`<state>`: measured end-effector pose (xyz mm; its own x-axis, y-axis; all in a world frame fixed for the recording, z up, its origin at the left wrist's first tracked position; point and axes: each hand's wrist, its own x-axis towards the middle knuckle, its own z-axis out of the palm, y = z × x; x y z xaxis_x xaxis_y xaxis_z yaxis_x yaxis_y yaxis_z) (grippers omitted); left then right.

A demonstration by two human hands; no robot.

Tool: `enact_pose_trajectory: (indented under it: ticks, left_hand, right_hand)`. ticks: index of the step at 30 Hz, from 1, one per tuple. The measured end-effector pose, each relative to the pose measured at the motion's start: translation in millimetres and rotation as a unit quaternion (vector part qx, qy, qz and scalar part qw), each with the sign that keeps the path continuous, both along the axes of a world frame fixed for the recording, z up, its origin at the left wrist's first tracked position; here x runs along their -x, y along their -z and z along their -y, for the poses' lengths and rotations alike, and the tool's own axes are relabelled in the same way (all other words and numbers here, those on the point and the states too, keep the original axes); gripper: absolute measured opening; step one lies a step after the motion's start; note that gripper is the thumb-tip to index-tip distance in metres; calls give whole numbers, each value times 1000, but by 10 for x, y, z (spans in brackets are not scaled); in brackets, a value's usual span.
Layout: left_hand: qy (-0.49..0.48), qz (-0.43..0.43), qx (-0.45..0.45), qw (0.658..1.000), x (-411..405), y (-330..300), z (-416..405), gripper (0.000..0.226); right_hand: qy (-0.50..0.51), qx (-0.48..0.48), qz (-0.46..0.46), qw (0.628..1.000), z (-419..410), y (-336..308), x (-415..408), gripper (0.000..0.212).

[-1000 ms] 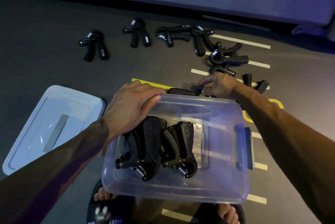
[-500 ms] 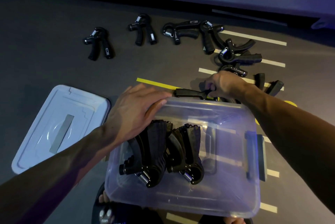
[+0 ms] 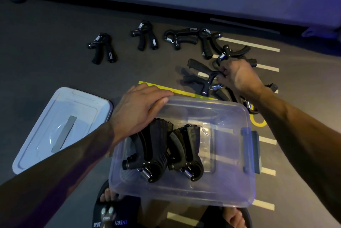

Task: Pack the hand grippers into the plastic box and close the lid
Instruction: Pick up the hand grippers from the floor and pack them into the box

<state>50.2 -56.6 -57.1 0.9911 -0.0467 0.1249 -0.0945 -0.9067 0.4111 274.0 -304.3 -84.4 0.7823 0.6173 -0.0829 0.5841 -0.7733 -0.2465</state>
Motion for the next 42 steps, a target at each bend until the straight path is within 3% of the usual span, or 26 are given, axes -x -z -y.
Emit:
enact_pose_trajectory:
  ticks: [4, 7, 10, 13, 16, 23, 28, 32, 35, 38, 42]
  left_hand:
    - [-5, -17, 17, 1000, -6, -10, 9, 30]
    - [-28, -22, 55, 998, 3, -55, 32, 31]
    - [-85, -13, 191, 978, -9, -205, 146, 27]
    - [-105, -23, 378, 919, -61, -426, 328, 22]
    - [-97, -31, 429, 898, -40, -543, 433, 21]
    - [-43, -77, 400, 912, 205, -503, 380, 3]
    - [37, -122, 319, 939, 305, -515, 485, 12]
    - [13, -13, 195, 981, 284, -400, 364, 16]
    - [-27, 58, 124, 990, 206, -360, 229, 18]
    - [-37, 58, 60, 996, 149, -229, 118, 13]
    - [-43, 31, 40, 998, 177, -49, 93, 18]
  right_hand:
    - [69, -114, 28, 991, 69, -376, 266, 16]
    - [145, -246, -27, 958, 86, -655, 568, 11]
    - [163, -346, -73, 921, 71, -816, 845, 13]
    - [158, -391, -106, 900, 6, -916, 1130, 13]
    - [146, -399, -134, 895, -31, -957, 1400, 15]
    - [124, -364, -257, 886, 61, -1062, 1449, 22]
    - [113, -332, -330, 877, 51, -1053, 1420, 24]
    - [81, -246, -393, 882, 186, -937, 1445, 31]
    - [83, -161, -406, 896, 238, -775, 1524, 27]
    - [106, -98, -413, 899, 202, -541, 1694, 26]
    - [153, -107, -443, 877, 116, -325, 1888, 19]
